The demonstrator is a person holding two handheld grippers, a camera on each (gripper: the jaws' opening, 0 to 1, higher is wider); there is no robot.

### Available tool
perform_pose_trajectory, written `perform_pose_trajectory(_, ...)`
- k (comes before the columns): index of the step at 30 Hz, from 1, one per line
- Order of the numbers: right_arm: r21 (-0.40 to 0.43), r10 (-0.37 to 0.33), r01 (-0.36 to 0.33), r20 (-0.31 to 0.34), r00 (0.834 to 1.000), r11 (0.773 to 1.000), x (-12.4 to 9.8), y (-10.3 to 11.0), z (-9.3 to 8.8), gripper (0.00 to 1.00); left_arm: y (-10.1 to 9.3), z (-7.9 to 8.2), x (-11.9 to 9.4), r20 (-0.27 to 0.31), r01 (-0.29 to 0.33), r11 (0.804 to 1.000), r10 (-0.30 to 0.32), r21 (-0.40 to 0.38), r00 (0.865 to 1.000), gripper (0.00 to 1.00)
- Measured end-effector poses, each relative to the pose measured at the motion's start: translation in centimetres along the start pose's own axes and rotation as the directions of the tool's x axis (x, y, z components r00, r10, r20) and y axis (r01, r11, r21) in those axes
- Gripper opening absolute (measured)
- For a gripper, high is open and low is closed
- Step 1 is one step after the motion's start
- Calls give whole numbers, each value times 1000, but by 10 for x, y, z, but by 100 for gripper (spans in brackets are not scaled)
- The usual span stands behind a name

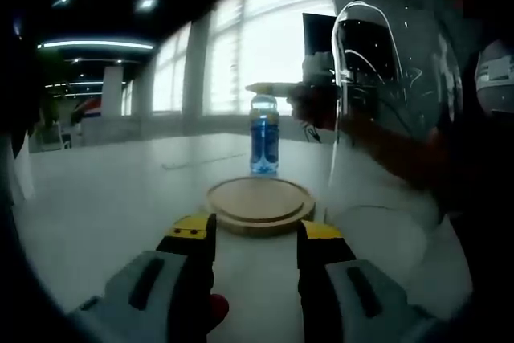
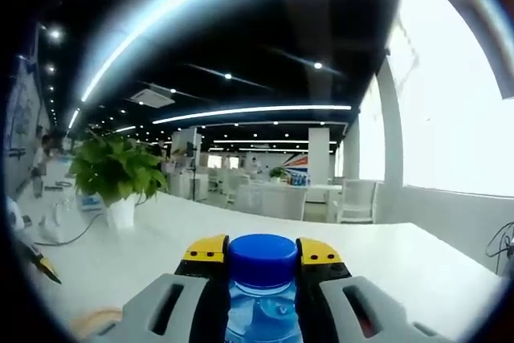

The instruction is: Open the cover put in the Mizone put the cover back on

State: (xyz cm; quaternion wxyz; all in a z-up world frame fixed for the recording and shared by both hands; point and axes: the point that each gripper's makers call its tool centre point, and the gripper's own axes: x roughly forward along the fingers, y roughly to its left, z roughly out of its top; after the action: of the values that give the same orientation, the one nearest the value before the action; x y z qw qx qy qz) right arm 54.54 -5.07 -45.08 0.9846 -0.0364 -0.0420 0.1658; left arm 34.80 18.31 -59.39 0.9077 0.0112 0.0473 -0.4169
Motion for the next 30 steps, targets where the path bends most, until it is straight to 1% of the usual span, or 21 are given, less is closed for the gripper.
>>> perform_pose_trajectory(5, -5, 17, -17, 1, 1000, 1000, -1, 8, 3, 24, -1, -1, 0, -2, 2, 1000, -2, 0, 1000, 33)
perform_pose_trajectory(16, -10, 50, -49, 37, 998, 999, -9, 23, 20, 24, 0, -2, 0, -8, 3, 1000, -3, 1, 1000, 33)
perform_pose_trajectory(25, -12, 79, -79, 44, 996, 997, -13, 35, 27, 24, 0, -3, 1, -12, 4, 1000, -4, 2, 1000, 33)
perform_pose_trajectory(30, -22, 102, -101, 51, 993, 995, -15, 45, 33, 24, -2, -4, 1, -16, 5, 1000, -5, 5, 1000, 33)
